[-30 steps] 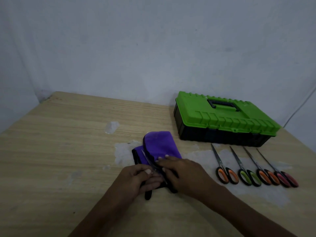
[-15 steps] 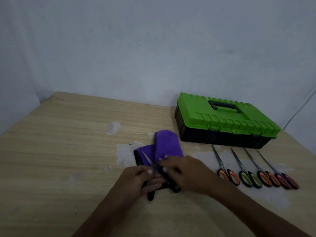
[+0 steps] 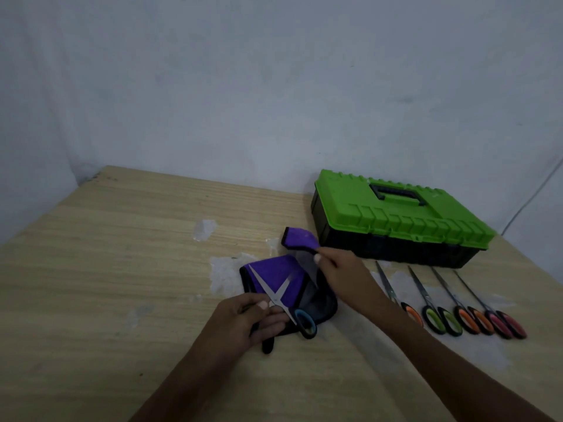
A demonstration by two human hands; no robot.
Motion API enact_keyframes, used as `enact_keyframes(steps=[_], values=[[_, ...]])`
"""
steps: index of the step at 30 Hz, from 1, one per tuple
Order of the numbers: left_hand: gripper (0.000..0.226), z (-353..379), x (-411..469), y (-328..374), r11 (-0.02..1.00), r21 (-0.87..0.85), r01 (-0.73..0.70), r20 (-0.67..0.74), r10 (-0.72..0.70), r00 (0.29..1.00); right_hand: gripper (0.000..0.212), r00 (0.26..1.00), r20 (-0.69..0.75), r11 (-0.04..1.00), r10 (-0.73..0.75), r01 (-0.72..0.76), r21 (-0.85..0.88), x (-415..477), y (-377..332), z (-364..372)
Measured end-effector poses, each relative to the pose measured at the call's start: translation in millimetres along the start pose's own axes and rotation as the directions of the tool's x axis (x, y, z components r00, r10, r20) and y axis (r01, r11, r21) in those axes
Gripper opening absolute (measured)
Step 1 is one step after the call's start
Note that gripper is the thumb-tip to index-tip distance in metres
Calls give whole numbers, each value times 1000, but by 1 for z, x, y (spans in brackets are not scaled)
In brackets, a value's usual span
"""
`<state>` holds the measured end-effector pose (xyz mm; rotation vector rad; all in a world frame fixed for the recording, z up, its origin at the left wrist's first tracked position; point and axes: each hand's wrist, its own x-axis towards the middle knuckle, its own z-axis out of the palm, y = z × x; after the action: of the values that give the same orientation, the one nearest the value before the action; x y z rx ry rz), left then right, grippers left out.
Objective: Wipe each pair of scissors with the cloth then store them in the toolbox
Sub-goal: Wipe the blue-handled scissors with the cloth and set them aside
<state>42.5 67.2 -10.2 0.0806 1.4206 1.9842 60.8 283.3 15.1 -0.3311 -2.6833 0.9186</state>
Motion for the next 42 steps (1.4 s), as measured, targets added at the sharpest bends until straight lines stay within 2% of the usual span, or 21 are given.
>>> enact_keyframes(steps=[2, 4, 12, 21, 27, 31, 38, 42], values=[[21, 1, 1, 0, 1000, 1, -6, 1, 6, 1000, 24, 996, -17, 958, 82, -75, 276, -8, -4, -8], [21, 2, 1, -1, 1000, -2, -10, 2, 10, 1000, 26, 989, 13, 875, 144, -133, 466, -16, -7, -14], [19, -1, 2, -3, 999, 28, -40, 36, 39, 999, 26, 975, 30, 711, 219, -181, 680, -31, -15, -26], [22, -3, 4, -7, 995, 68, -76, 72, 71, 995, 27, 992, 42, 807, 118, -121, 578, -37, -13, -19], [23, -3, 5, -6, 996, 30, -86, 85, 84, 993, 27, 996, -1, 808, 93, -75, 584, -37, -14, -21], [22, -4, 4, -5, 996, 6, -89, 85, 88, 992, 27, 1000, -23, 877, 2, 9, 481, -40, -13, -18], [17, -4, 2, -2, 997, -10, -73, 81, 74, 994, 27, 999, -40, 892, -31, 45, 449, -42, -15, -11], [17, -3, 3, -2, 998, -12, -62, 75, 63, 995, 27, 995, 6, 952, -100, 94, 291, -47, -15, -5]])
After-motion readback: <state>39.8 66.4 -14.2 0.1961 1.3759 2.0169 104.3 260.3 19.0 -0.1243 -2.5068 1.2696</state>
